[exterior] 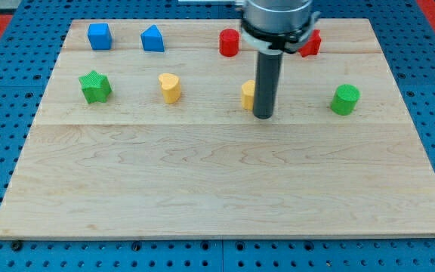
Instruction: Move the green circle closer to the yellow hexagon
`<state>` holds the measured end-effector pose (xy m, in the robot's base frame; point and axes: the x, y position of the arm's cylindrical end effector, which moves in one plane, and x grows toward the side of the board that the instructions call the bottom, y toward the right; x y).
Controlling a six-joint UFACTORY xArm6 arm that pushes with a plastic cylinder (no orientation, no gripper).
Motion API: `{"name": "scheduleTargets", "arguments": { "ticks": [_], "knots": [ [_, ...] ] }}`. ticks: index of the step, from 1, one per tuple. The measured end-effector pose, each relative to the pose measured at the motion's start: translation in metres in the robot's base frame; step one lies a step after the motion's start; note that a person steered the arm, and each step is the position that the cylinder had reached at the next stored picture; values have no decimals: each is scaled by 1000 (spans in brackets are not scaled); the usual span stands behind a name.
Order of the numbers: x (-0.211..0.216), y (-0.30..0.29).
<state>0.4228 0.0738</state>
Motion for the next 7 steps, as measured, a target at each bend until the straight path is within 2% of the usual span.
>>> {"name": "scheduleTargets", "arguments": {
  "ticks": [2,3,4,5,6,7],
  "knots": [
    [-39,14],
    [-49,43],
    [-36,88],
    [-9,102],
    [16,80],
    [23,147]
  ]
}}
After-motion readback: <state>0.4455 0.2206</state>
